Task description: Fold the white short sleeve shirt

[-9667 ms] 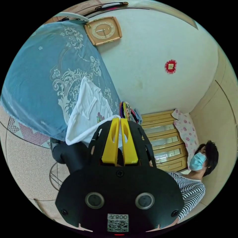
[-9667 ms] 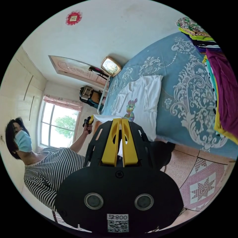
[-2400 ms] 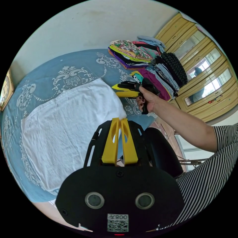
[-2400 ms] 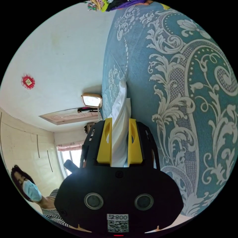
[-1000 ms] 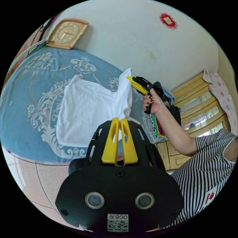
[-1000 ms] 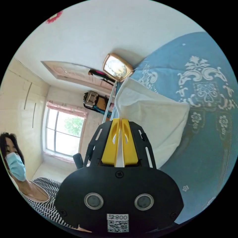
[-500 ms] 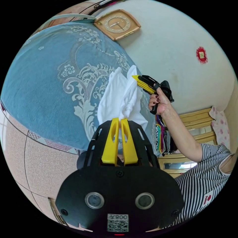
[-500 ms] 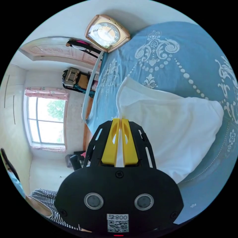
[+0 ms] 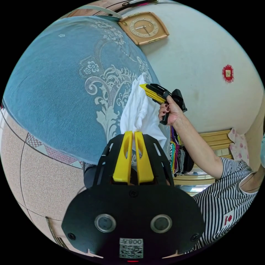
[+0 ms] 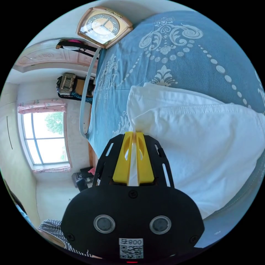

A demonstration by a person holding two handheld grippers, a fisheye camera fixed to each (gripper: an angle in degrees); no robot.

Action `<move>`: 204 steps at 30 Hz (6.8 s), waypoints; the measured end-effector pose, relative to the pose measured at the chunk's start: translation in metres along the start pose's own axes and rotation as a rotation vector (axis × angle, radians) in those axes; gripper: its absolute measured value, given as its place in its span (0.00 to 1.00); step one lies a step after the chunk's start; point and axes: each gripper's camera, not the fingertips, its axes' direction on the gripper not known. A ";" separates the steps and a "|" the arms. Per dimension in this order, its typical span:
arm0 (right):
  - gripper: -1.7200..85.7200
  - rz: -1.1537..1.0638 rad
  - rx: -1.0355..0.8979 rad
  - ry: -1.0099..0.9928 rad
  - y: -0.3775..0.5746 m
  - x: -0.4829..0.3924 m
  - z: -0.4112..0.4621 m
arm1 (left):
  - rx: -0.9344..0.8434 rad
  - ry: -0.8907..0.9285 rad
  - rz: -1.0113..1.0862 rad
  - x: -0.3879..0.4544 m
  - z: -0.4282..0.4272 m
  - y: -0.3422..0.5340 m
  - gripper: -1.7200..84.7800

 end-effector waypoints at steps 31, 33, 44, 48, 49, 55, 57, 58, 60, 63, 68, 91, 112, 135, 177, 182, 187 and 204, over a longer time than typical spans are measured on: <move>0.12 -0.637 -0.061 0.851 0.342 -0.459 -0.062 | -0.046 -0.294 0.225 0.116 -0.064 0.010 0.02; 0.11 -0.656 -0.084 0.925 0.350 -0.478 -0.051 | -0.050 -0.303 0.233 0.122 -0.064 0.014 0.02; 0.04 -0.710 -0.095 1.121 0.418 -0.566 -0.056 | -0.105 -0.399 0.282 0.141 -0.037 0.025 0.02; 0.04 -0.745 -0.103 1.142 0.442 -0.580 -0.065 | -0.126 -0.409 0.274 0.136 -0.028 0.032 0.02; 0.04 -0.745 -0.109 1.146 0.448 -0.581 -0.066 | -0.128 -0.397 0.268 0.134 -0.026 0.035 0.02; 0.06 -0.733 -0.113 1.151 0.468 -0.588 -0.067 | -0.123 -0.378 0.249 0.136 -0.018 0.049 0.02; 0.07 -0.724 -0.106 1.161 0.471 -0.589 -0.070 | -0.126 -0.375 0.248 0.137 -0.015 0.052 0.02; 0.08 -0.720 -0.106 1.157 0.474 -0.589 -0.072 | -0.129 -0.373 0.249 0.138 -0.014 0.055 0.02; 0.07 -0.714 -0.107 1.150 0.477 -0.588 -0.075 | -0.134 -0.372 0.252 0.140 -0.011 0.059 0.02; 0.04 -0.726 -0.134 1.133 0.485 -0.585 -0.077 | -0.136 -0.373 0.251 0.142 -0.009 0.066 0.02; 0.03 -0.773 -0.171 1.138 0.503 -0.562 -0.077 | -0.126 -0.380 0.234 0.141 -0.007 0.085 0.02; 0.02 -0.409 -0.168 0.566 0.447 -0.339 -0.150 | -0.129 -0.464 0.316 0.168 0.049 0.139 0.02; 0.05 -0.024 -0.072 0.081 0.512 -0.027 -0.190 | -0.361 -0.104 0.295 0.199 0.071 0.265 0.05; 0.12 0.258 0.006 -0.476 0.542 0.201 -0.107 | -0.367 0.283 -0.123 0.071 0.044 0.282 0.04; 0.04 0.127 0.052 -0.632 0.575 0.302 -0.133 | 0.114 0.515 -0.496 -0.147 -0.043 0.235 0.08; 0.04 0.142 0.067 -0.623 0.605 0.342 -0.165 | 0.103 0.492 -0.411 -0.116 -0.010 0.252 0.06; 0.04 0.101 0.079 -0.632 0.646 0.367 -0.209 | 0.096 0.518 -0.298 -0.077 0.020 0.275 0.05; 0.04 -0.171 0.411 -0.707 0.831 0.474 -0.451 | -0.054 0.705 0.126 0.090 0.274 0.353 0.05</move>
